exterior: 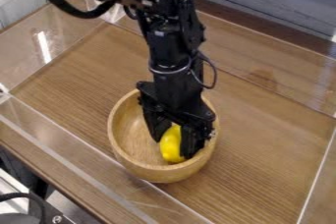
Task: Remove the lemon from inside the brown bowl and put it on the table
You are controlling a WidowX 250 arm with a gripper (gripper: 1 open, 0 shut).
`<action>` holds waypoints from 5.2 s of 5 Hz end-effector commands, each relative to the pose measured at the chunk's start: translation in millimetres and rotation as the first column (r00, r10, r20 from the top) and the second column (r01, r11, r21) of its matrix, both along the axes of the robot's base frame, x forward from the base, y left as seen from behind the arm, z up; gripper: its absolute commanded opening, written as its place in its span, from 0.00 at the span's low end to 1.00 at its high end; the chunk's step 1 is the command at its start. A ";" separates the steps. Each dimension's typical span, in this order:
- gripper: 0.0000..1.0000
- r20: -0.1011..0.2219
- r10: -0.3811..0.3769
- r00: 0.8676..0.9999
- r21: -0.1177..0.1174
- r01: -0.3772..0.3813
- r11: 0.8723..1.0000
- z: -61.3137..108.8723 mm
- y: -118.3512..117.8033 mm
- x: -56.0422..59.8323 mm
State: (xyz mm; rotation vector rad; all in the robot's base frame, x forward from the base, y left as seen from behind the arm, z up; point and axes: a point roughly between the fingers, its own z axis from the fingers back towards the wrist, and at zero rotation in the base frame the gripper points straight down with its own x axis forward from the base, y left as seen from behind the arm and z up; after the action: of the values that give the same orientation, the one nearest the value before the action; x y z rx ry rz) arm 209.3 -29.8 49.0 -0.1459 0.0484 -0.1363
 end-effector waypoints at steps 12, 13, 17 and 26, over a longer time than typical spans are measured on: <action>0.00 0.100 0.001 0.995 -0.043 0.003 0.999 44.0 0.5 13.2; 0.00 0.101 0.002 0.995 -0.046 0.002 0.999 45.6 -0.9 12.9; 0.00 0.104 0.003 0.995 -0.055 0.003 0.998 51.1 -5.7 11.8; 0.00 0.109 0.012 0.994 -0.066 -0.005 0.998 54.6 -13.9 10.2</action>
State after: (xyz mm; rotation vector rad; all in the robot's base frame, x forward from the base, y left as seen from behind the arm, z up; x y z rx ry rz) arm 211.6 -42.0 89.3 -0.2048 -0.0056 -0.1236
